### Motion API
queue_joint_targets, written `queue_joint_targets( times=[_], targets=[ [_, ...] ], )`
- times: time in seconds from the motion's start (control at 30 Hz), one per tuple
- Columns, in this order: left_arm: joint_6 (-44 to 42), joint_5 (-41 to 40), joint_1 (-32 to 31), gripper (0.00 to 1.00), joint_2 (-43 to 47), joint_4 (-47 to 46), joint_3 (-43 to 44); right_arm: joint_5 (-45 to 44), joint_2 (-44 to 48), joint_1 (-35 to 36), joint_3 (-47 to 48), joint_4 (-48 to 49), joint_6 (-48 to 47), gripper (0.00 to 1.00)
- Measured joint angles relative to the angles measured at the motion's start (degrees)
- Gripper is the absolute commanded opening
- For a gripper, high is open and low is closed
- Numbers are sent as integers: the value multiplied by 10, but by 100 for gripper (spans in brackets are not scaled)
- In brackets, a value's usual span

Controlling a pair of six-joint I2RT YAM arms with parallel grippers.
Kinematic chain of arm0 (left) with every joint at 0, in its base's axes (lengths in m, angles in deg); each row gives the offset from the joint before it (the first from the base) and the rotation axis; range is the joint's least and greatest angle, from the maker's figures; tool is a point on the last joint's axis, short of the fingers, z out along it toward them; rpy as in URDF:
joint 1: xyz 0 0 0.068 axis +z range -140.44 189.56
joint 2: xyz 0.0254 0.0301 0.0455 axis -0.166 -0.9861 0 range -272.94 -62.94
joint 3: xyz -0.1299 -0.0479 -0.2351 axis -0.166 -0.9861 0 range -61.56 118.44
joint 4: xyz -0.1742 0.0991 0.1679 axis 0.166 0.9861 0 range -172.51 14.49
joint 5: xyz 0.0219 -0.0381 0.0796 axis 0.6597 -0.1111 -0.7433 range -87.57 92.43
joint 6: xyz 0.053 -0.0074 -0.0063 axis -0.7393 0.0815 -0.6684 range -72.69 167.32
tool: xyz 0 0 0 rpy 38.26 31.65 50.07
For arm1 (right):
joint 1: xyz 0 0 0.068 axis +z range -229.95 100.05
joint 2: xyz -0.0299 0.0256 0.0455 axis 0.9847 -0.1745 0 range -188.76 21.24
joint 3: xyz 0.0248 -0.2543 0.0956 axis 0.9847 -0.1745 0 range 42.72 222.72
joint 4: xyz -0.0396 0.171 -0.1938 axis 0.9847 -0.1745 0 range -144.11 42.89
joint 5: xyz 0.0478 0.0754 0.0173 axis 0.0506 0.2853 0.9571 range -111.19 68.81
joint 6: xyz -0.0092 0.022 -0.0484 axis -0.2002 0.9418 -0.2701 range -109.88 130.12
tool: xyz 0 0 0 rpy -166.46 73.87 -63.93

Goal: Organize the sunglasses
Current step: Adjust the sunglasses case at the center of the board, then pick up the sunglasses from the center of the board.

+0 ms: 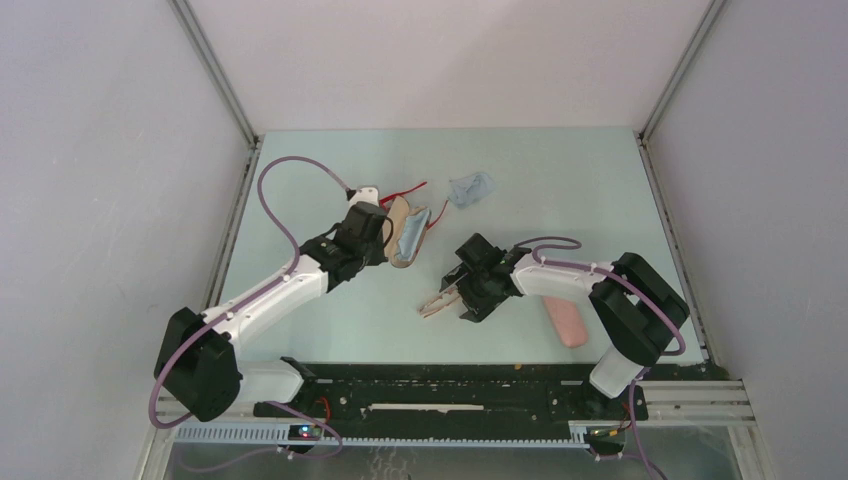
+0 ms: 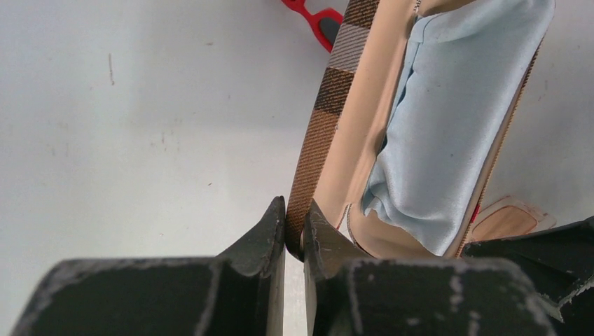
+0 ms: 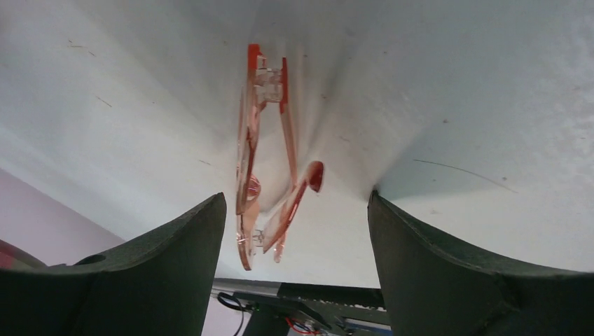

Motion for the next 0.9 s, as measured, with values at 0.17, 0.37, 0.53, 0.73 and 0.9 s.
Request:
queue_joint_targets(
  times=[0.17, 0.37, 0.53, 0.73, 0.9],
  targets=[
    [4, -17, 0, 0, 19, 10, -5, 0, -20, 0, 24, -20, 20, 73],
    [6, -22, 0, 0, 40, 14, -21, 1, -43, 1, 49, -42, 39, 60],
    [6, -22, 1, 0, 41, 18, -28, 5, -57, 4, 57, -39, 53, 50],
    [6, -21, 1, 0, 41, 21, -29, -1, -59, 7, 57, -24, 58, 27],
    [6, -17, 1, 0, 33, 22, -29, -17, -60, 5, 57, 0, 10, 28]
  ],
)
